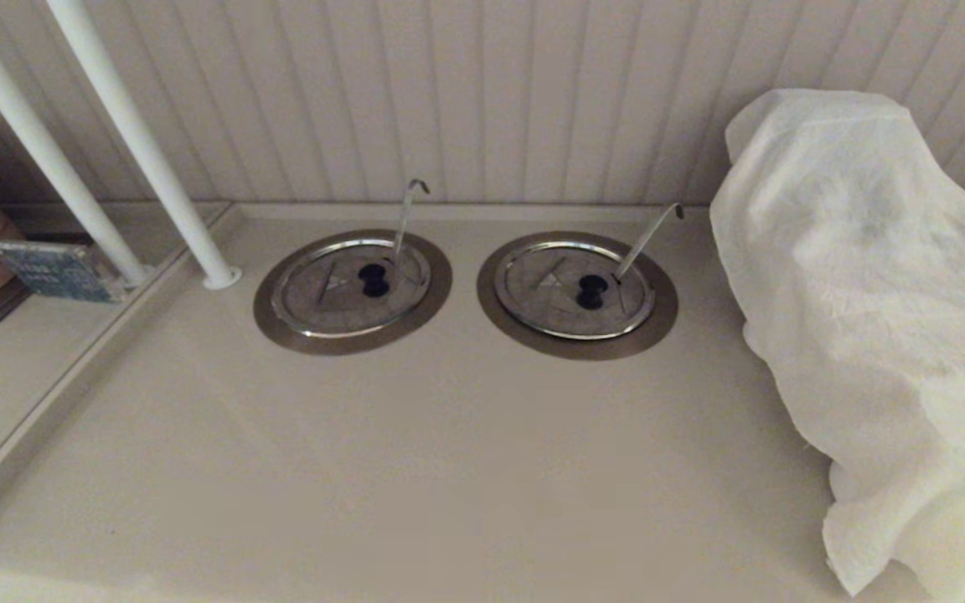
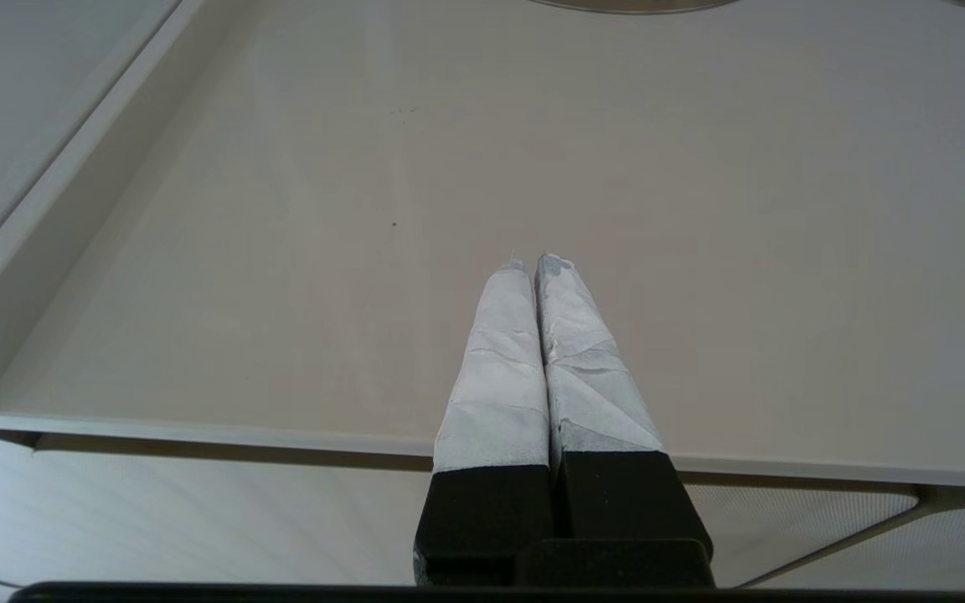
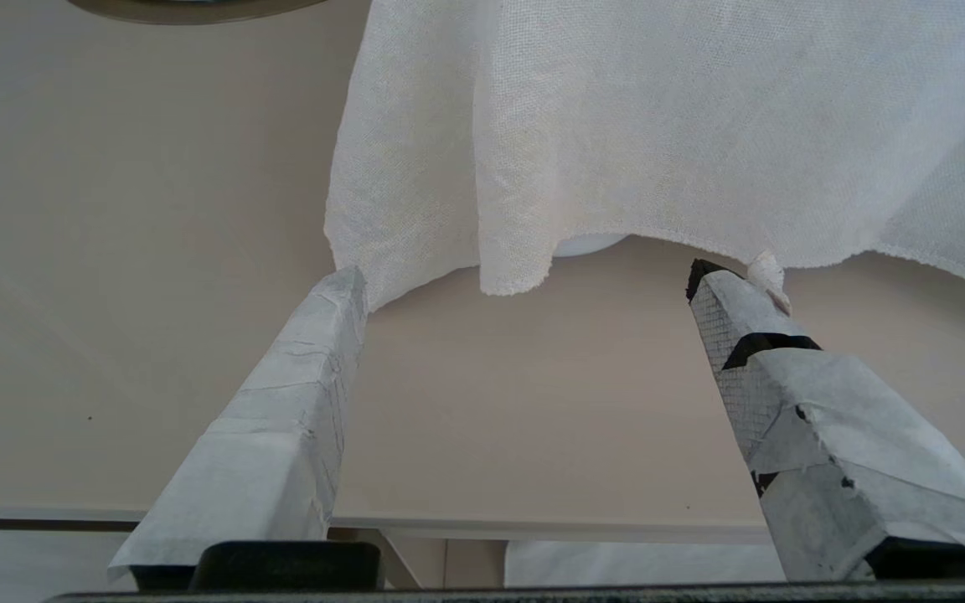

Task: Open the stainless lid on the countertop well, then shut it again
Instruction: Open the lid

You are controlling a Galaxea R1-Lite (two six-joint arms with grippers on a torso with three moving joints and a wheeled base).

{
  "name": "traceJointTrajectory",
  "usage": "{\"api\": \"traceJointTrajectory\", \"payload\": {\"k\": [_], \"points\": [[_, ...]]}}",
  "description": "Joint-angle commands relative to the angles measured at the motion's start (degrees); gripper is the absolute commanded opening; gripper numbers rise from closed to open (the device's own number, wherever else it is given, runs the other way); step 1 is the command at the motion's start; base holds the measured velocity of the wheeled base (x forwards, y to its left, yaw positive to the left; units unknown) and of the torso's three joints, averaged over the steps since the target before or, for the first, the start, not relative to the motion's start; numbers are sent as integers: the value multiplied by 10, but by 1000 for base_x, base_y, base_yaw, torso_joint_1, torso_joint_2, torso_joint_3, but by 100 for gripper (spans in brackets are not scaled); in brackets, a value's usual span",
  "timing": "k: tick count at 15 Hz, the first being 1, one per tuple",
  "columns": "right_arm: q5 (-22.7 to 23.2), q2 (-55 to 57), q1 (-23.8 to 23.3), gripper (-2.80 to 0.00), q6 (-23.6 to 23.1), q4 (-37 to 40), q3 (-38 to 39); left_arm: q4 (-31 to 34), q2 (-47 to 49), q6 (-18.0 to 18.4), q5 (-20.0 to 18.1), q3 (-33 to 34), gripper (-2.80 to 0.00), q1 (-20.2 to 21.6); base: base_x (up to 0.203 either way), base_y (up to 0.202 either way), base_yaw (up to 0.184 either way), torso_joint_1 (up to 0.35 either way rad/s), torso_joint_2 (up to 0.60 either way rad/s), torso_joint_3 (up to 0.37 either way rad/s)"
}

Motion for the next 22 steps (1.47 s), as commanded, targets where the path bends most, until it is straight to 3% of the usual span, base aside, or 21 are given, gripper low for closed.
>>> {"api": "traceJointTrajectory", "payload": {"k": [1, 3, 8, 10, 13, 15, 17, 22], "points": [[0, -1, 0, 0, 0, 0, 1, 0, 1, 20, -3, -1, -280, 0, 0, 0, 0, 0, 0, 0], [0, -1, 0, 0, 0, 0, 1, 4, 1, 56, -12, 0, -280, 0, 0, 0, 0, 0, 0, 0], [0, -1, 0, 0, -1, 0, 1, 9, 0, 38, -13, -2, -280, 1, 0, 0, 0, 0, 0, 0], [0, -1, 0, 0, 0, 0, 1, 6, 0, 70, -15, -3, -280, 1, 0, 0, 0, 0, 0, 0], [0, -1, 0, 0, 0, 0, 1, 25, 14, 68, -31, -97, -280, 0, 0, 0, 0, 0, 0, 0], [0, -1, 0, 0, 0, 0, 1, 49, 82, 62, -37, -151, -280, 1, 0, 0, 0, 0, 0, 0], [0, -1, 0, 0, 0, 0, 1, 54, 181, 31, -48, -195, -280, 0, 0, 0, 0, 0, 0, 0], [0, -1, 0, 0, 0, 0, 1, 104, 498, -27, -83, -300, -280, -2, 0, 0, 0, 0, 0, 0]]}}
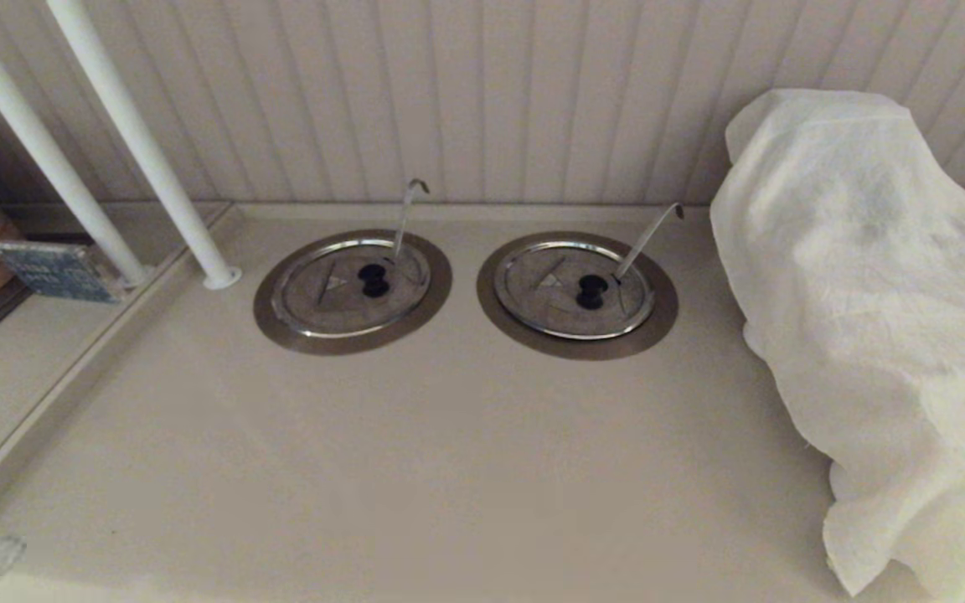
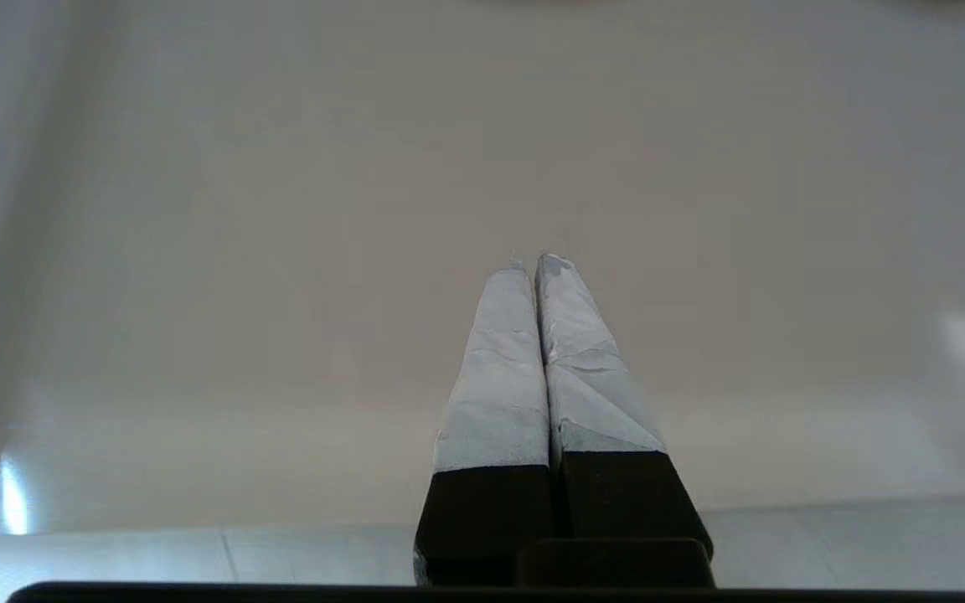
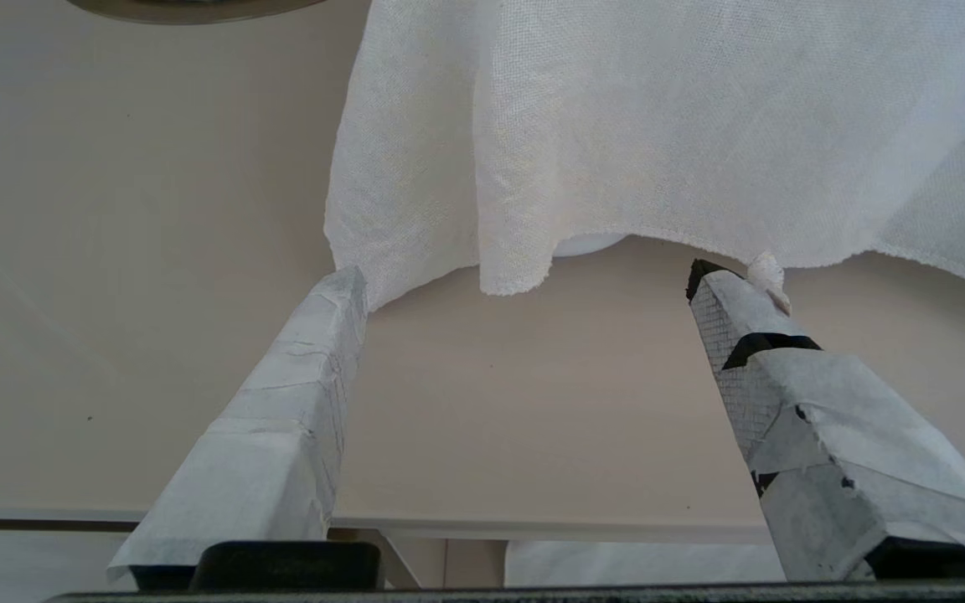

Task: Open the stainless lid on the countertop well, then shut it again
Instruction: Open the lid

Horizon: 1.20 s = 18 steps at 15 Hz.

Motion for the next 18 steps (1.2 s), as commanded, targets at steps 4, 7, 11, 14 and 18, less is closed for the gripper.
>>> {"api": "traceJointTrajectory", "payload": {"k": [4, 7, 11, 14, 18], "points": [[0, -1, 0, 0, 0, 0, 1, 20, 297, -23, -14, -197, -280, -15, 0, 0, 0, 0, 0, 0], [0, -1, 0, 0, 0, 0, 1, -41, 398, -27, -3, -333, -280, -46, 0, 0, 0, 0, 0, 0], [0, -1, 0, 0, 0, 0, 1, -82, 511, 32, 29, -506, -280, -92, 0, 0, 0, 0, 0, 0], [0, -1, 0, 0, 0, 0, 1, -86, 570, 71, 40, -590, -280, -110, 0, 0, 0, 0, 0, 0], [0, -1, 0, 0, 0, 0, 1, -95, 631, -41, 113, -584, -280, -119, 0, 0, 0, 0, 0, 0]]}}
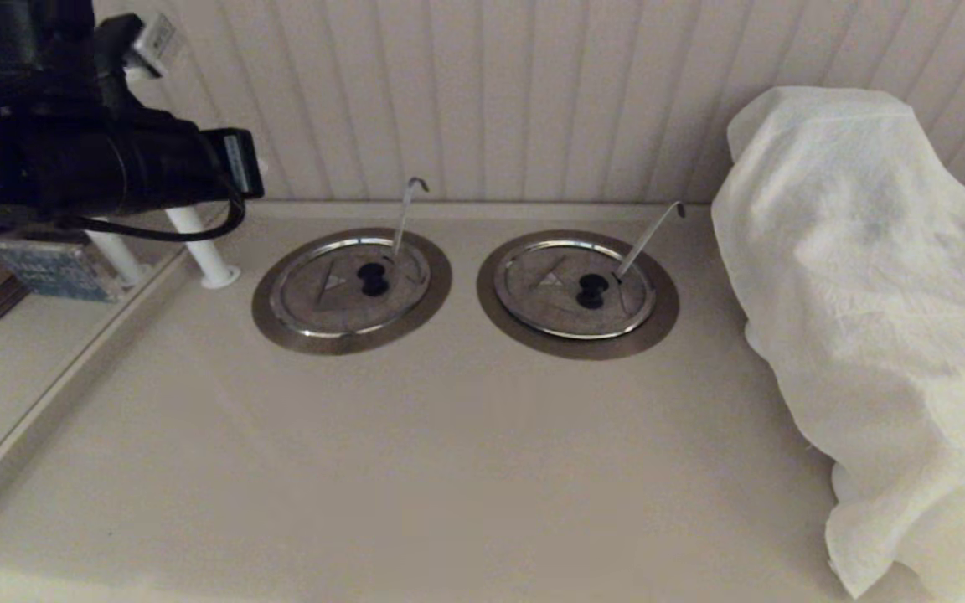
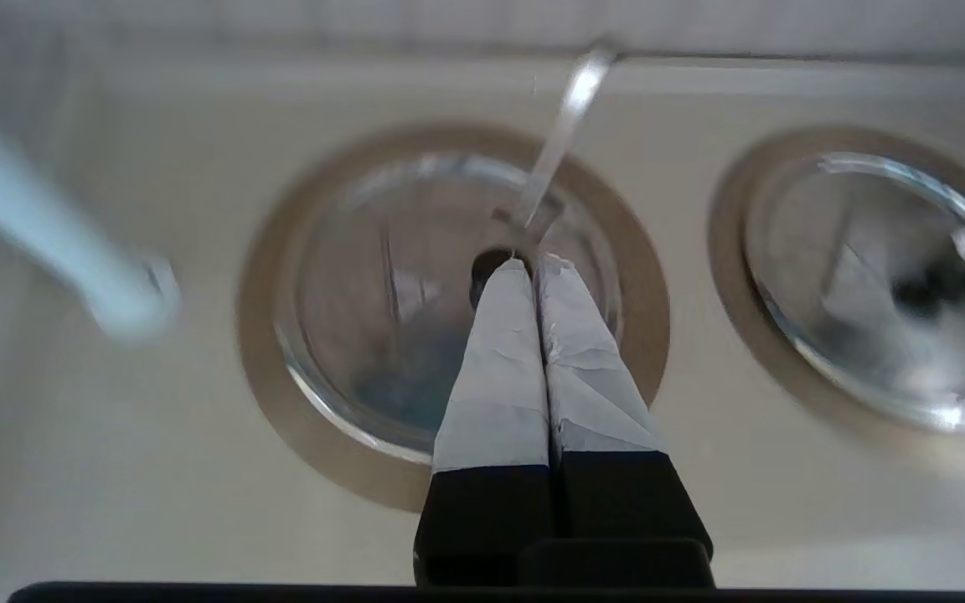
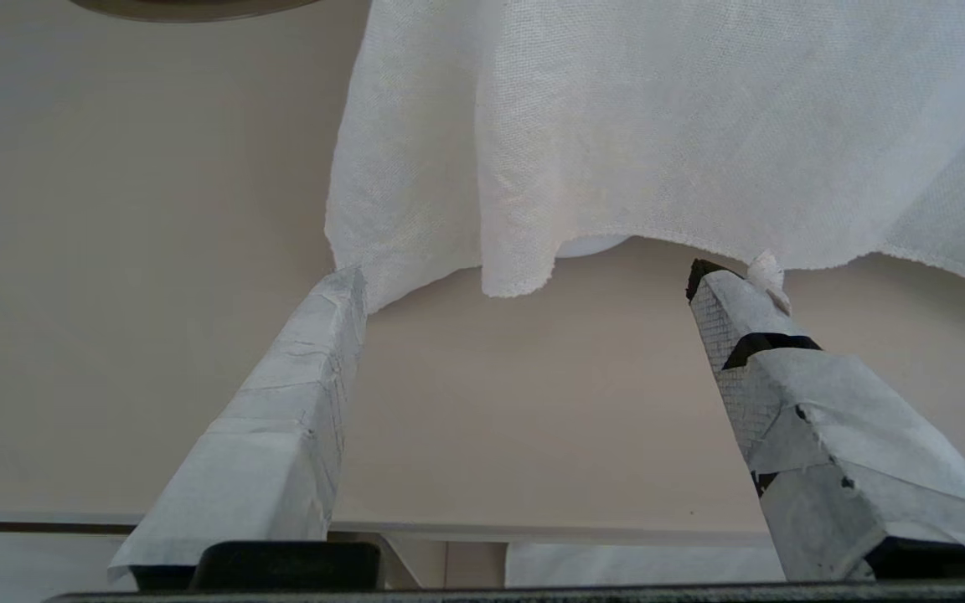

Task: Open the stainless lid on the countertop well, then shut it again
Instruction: Open the lid

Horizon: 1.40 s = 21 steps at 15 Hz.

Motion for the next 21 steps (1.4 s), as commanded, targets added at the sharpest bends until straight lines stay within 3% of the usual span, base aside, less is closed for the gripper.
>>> {"api": "traceJointTrajectory", "payload": {"k": [1, 3, 5, 6, 8, 12, 18, 21], "points": [[0, -1, 0, 0, 0, 0, 1, -14, 52, -8, 12, 10, -280, -4, 0, 0, 0, 0, 0, 0], [0, -1, 0, 0, 0, 0, 1, -45, 91, -4, 13, 33, -280, -7, 0, 0, 0, 0, 0, 0], [0, -1, 0, 0, 0, 0, 1, -122, 138, -3, 16, 52, -280, -22, 0, 0, 0, 0, 0, 0], [0, -1, 0, 0, 0, 0, 1, -163, 148, 5, 17, 73, 0, -34, 0, 0, 0, 0, 0, 0], [0, -1, 0, 0, 0, 0, 1, -231, 163, 18, 20, 86, 0, -47, 0, 0, 0, 0, 0, 0], [0, -1, 0, 0, 0, 0, 1, -270, 229, 18, 50, 69, 0, -49, 0, 0, 0, 0, 0, 0], [0, -1, 0, 0, 0, 0, 1, -448, 341, 16, 78, 39, 0, -38, 0, 0, 0, 0, 0, 0], [0, -1, 0, 0, 0, 0, 1, -453, 391, 15, 160, -33, 0, -36, 0, 0, 0, 0, 0, 0]]}}
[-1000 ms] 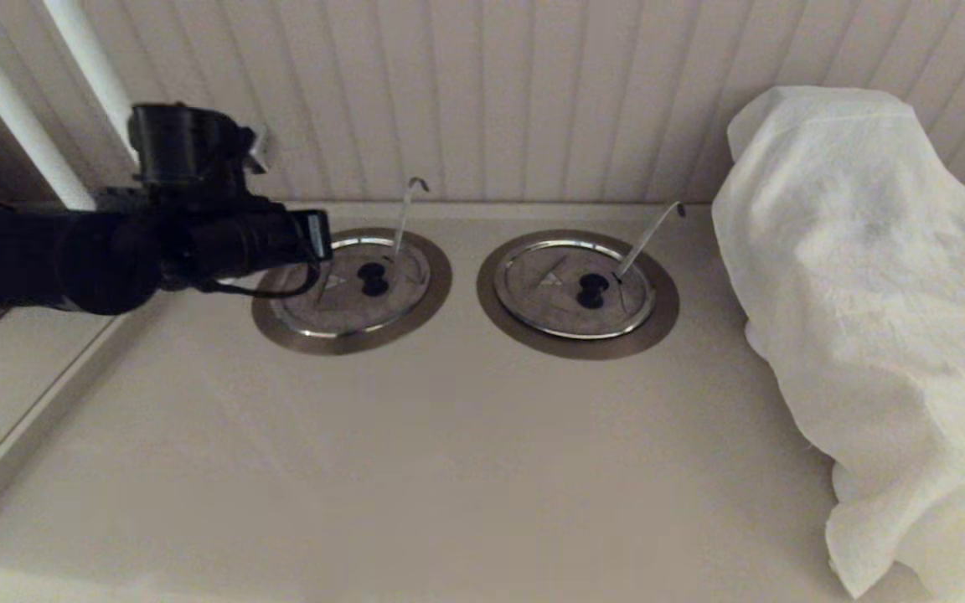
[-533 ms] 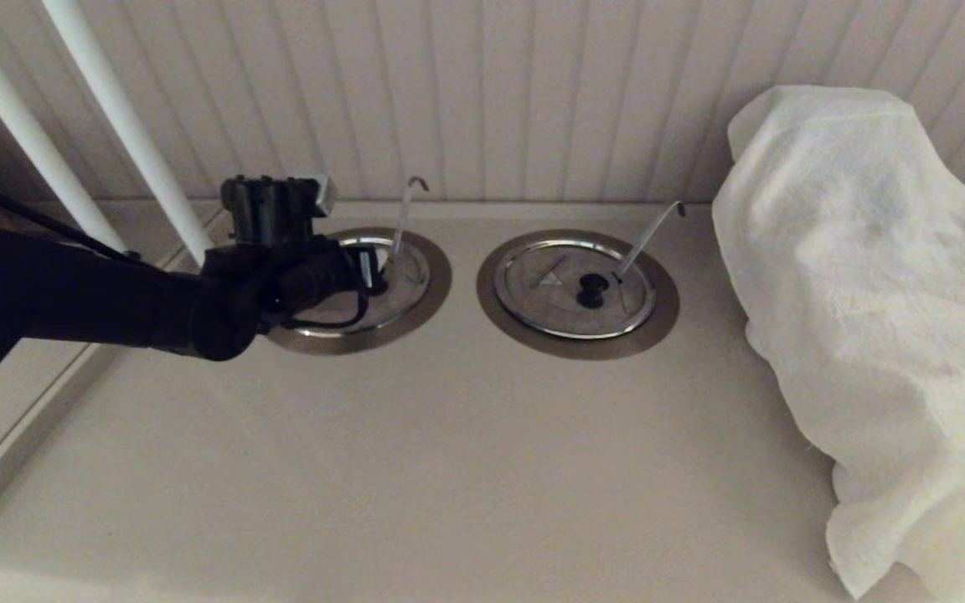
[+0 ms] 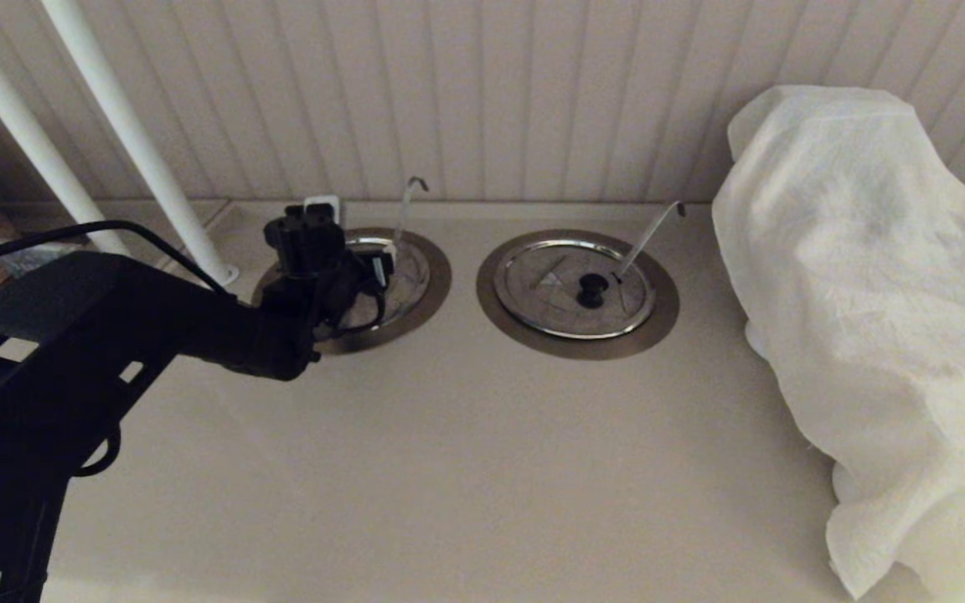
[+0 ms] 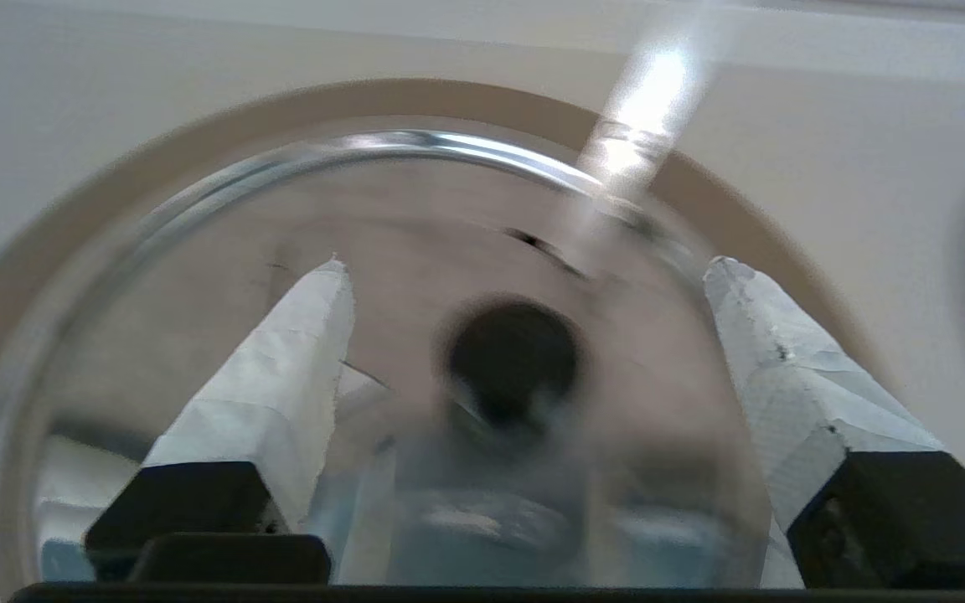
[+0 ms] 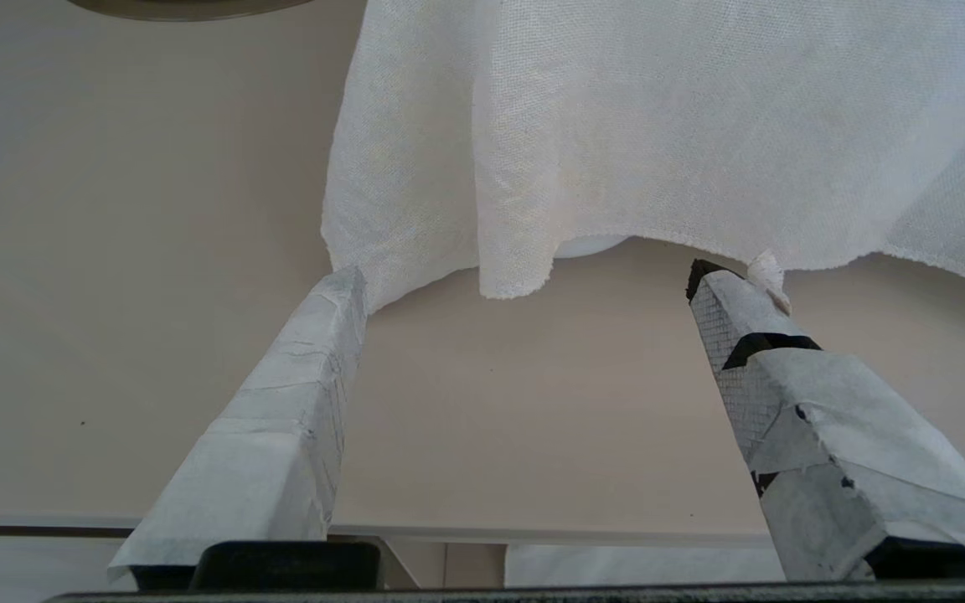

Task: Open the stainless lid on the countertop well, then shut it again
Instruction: Open the lid

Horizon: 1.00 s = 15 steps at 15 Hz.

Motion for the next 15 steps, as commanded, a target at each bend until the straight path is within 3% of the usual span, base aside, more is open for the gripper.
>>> {"api": "traceJointTrajectory", "payload": {"k": [1, 15], "points": [[0, -1, 0, 0, 0, 0, 1, -5, 35, -1, 33, -26, 0, 0, 0, 0, 0, 0, 0, 0], [0, -1, 0, 0, 0, 0, 1, -19, 35, 0, 28, 14, 0, 5, 0, 0, 0, 0, 0, 0]]}}
